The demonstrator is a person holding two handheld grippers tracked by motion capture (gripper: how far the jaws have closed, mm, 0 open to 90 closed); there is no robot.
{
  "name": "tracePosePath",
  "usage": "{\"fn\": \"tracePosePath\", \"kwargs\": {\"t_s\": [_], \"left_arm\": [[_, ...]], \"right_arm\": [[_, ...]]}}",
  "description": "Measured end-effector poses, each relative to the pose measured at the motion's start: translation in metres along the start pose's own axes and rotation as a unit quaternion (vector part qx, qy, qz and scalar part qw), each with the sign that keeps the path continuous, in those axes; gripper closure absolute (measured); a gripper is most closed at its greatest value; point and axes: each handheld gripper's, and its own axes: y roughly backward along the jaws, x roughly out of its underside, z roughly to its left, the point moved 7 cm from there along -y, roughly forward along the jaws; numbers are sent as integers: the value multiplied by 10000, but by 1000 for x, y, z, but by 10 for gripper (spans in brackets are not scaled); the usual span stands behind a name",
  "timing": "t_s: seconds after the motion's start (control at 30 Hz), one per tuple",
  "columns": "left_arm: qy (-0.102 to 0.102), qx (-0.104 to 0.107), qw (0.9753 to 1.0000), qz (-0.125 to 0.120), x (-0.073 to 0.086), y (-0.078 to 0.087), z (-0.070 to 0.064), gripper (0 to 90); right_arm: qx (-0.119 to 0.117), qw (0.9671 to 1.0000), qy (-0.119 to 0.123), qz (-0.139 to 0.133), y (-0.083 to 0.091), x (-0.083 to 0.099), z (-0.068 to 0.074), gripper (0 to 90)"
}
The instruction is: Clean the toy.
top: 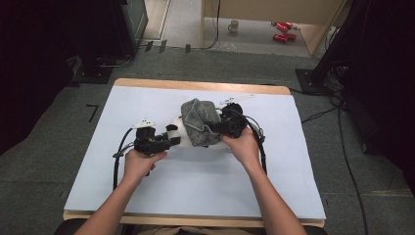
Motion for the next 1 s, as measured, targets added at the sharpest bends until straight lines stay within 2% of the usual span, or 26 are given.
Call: {"fn": "tracePosePath", "kwargs": {"t_s": [0.1,0.13,0.17,0.37,0.5,0.53,0.67,0.83,0.93,1.0], "left_arm": [[59,41,10000,25,0,0,3,588],[69,39,10000,26,0,0,3,588],[61,49,10000,20,0,0,3,588],[-40,126,9999,-58,-1,-1,-3,587],[14,123,9999,-60,-1,-1,-2,588],[32,120,9999,-62,-1,-1,-2,589],[23,111,9999,-65,-2,-2,-1,590],[210,7,9998,15,0,0,8,591],[168,27,9998,-37,-1,0,5,591],[153,33,9999,-48,-1,0,3,592]], "right_arm": [[19,9999,-136,-89,9,0,-11,806],[95,9996,-210,-155,16,0,-19,806],[95,9996,-210,-155,16,0,-19,806],[251,9987,-344,-269,36,6,-41,808],[400,9978,-397,-350,45,6,-52,808],[471,9971,-458,-375,50,7,-58,808],[523,9965,-507,-398,55,9,-65,806],[904,9925,-678,-473,68,12,-84,808],[812,9905,-919,-622,78,13,-95,808],[720,9895,-991,-768,86,10,-95,808]]}}
